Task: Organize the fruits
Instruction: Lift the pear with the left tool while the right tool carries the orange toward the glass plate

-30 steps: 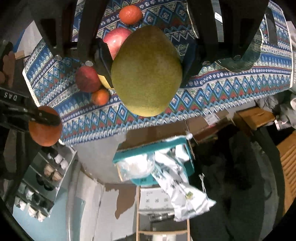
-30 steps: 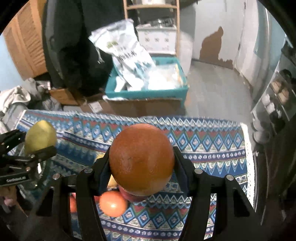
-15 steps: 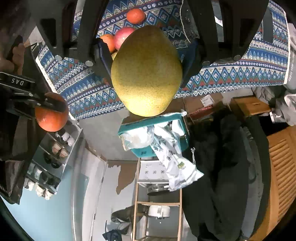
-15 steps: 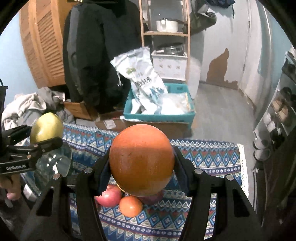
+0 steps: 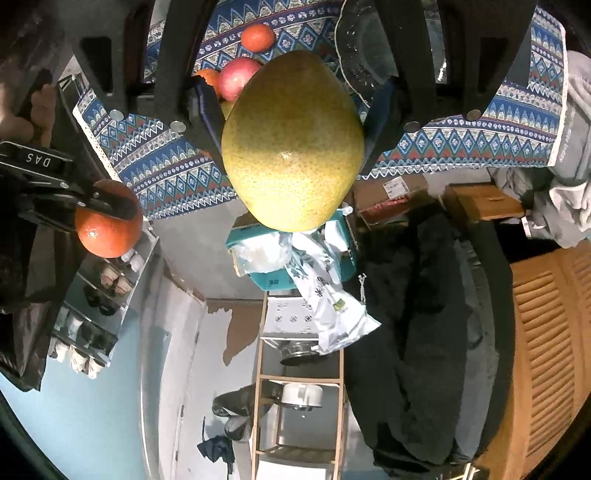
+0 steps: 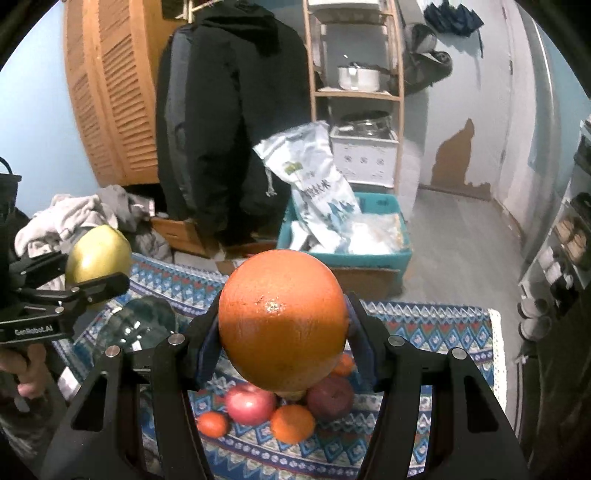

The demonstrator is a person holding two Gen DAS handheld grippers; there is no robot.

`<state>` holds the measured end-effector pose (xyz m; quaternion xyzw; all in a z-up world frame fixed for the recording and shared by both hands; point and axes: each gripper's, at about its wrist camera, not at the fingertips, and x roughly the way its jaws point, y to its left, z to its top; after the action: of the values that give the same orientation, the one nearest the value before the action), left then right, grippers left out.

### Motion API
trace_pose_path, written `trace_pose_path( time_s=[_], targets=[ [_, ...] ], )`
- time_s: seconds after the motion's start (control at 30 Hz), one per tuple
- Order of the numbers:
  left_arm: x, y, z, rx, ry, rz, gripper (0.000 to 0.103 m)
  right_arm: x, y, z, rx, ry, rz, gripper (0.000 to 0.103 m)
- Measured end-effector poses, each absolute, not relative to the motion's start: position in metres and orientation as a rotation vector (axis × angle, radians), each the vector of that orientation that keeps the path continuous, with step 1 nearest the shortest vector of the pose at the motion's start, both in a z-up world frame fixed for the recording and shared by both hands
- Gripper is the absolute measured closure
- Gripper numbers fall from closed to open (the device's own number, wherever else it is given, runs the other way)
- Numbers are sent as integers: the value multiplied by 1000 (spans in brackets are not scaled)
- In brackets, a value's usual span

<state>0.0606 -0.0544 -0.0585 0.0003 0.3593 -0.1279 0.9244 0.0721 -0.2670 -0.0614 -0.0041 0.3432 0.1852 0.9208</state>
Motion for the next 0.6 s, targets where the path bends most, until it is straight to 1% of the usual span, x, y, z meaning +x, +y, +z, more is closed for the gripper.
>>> trace_pose_path(
  time_s=[0.33, 0.6],
  targets=[
    [53, -25, -58, -31, 736, -219, 35, 83, -224, -56, -23, 707, 465, 42],
    [50, 12, -67, -69, 757, -153, 35, 91, -186, -56, -53, 732, 521, 42]
  ],
)
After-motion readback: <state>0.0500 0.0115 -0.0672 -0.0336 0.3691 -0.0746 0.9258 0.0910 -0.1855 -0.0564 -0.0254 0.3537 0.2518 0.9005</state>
